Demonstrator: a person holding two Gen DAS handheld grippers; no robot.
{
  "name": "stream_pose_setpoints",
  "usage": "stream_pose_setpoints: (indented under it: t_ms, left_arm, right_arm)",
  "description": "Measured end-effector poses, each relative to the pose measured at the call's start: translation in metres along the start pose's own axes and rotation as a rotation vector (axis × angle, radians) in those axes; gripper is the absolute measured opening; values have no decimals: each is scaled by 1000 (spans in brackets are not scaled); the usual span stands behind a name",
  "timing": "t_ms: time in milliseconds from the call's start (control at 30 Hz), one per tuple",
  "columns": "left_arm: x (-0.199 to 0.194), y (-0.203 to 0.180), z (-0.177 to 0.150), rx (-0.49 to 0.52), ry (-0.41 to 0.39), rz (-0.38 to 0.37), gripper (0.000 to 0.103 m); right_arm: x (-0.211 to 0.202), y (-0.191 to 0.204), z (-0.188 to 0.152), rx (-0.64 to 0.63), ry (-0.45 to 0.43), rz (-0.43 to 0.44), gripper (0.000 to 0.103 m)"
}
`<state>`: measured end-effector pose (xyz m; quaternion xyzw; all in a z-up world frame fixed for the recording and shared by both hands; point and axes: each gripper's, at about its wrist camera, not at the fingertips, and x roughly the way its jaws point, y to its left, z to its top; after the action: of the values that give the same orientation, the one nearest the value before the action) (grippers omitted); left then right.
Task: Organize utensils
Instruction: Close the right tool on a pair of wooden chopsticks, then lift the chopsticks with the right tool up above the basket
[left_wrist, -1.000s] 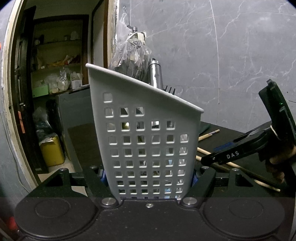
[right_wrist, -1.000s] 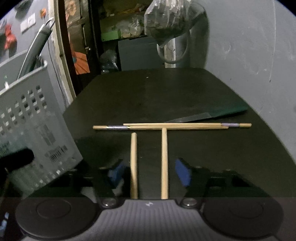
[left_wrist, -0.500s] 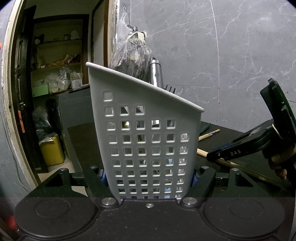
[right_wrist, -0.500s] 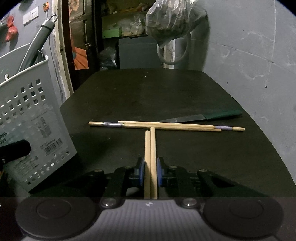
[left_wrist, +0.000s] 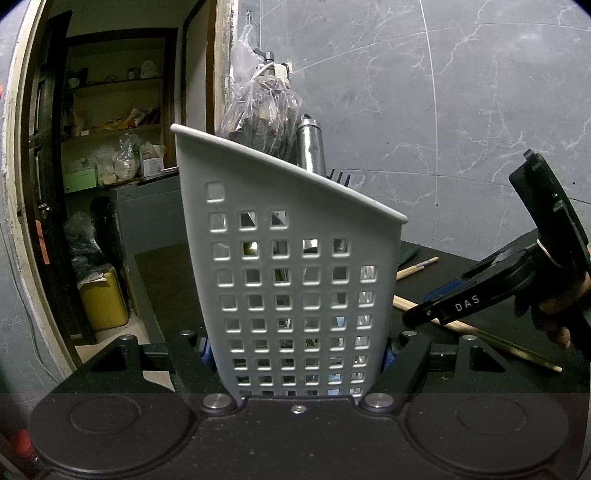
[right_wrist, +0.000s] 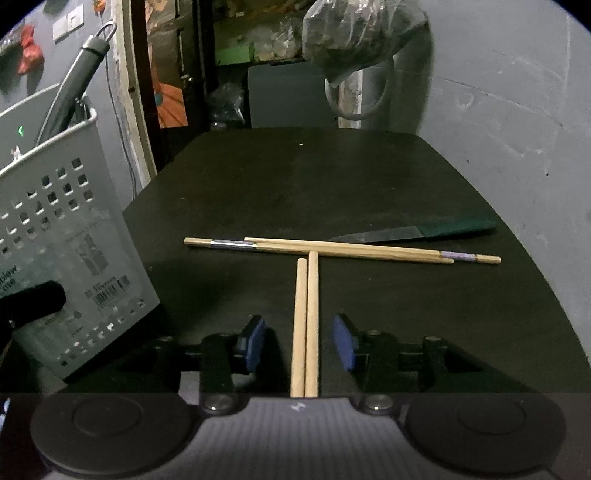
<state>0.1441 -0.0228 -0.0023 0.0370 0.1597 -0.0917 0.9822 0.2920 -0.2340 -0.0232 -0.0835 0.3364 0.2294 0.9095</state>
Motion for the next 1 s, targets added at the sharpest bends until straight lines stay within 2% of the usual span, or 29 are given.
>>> stream_pose_setpoints:
  t_ms: [167, 267, 300, 367, 533, 733, 1000]
  left_arm:
    - [0, 0, 0, 1, 1, 1, 76]
    - [1, 0, 0, -1, 3, 0, 76]
    - [1, 0, 0, -3, 3, -1, 76]
    - [3, 1, -1, -13, 2, -5, 76]
    - [5, 1, -3, -7, 5, -9, 76]
    - [4, 3, -2, -10, 6, -11, 76]
    - [4, 2, -1, -9, 6, -11, 76]
  right_arm:
    - [3, -1, 7, -21, 30, 17, 46]
    - [8, -3, 15, -48, 65, 47, 31]
    - [9, -5, 18, -50, 79, 66, 16]
    - [11, -9, 23, -32, 114, 90, 15]
    - [11, -3, 28, -53, 127, 60, 14]
    - [6, -11, 20, 34, 52, 93, 15]
    - [-9, -9, 20, 69, -67, 157, 15]
